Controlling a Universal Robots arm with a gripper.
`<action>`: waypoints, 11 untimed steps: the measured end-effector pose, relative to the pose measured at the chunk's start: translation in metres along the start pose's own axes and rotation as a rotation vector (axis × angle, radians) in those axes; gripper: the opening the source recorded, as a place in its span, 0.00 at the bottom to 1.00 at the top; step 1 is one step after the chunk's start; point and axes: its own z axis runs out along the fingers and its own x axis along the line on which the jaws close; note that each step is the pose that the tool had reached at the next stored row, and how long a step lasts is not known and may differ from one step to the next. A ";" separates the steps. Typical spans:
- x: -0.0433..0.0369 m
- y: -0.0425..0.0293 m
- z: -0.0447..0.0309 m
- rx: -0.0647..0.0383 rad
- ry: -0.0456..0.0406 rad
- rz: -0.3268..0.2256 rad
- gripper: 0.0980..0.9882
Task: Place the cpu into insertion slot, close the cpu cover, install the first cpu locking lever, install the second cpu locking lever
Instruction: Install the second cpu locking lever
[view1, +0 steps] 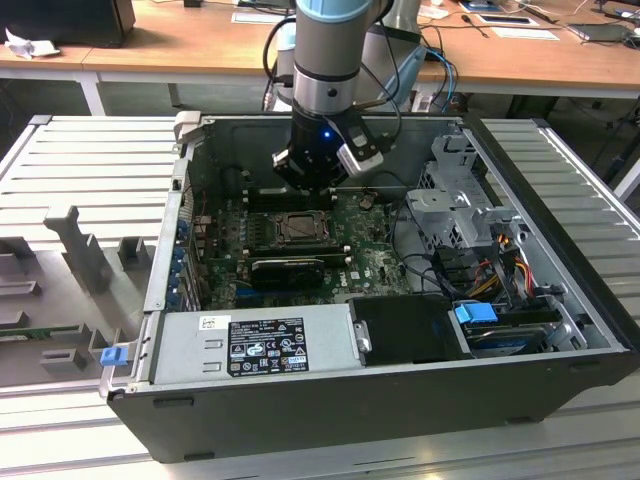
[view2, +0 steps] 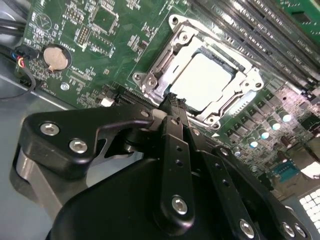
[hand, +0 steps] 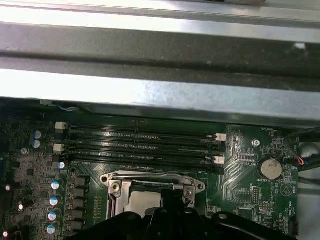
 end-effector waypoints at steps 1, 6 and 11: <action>0.0000 -0.0006 -0.0001 0.000 0.0000 0.000 0.01; 0.0001 -0.0006 -0.0134 0.000 -0.0001 0.000 0.01; 0.0001 0.0000 -0.0237 0.000 -0.0002 0.000 0.01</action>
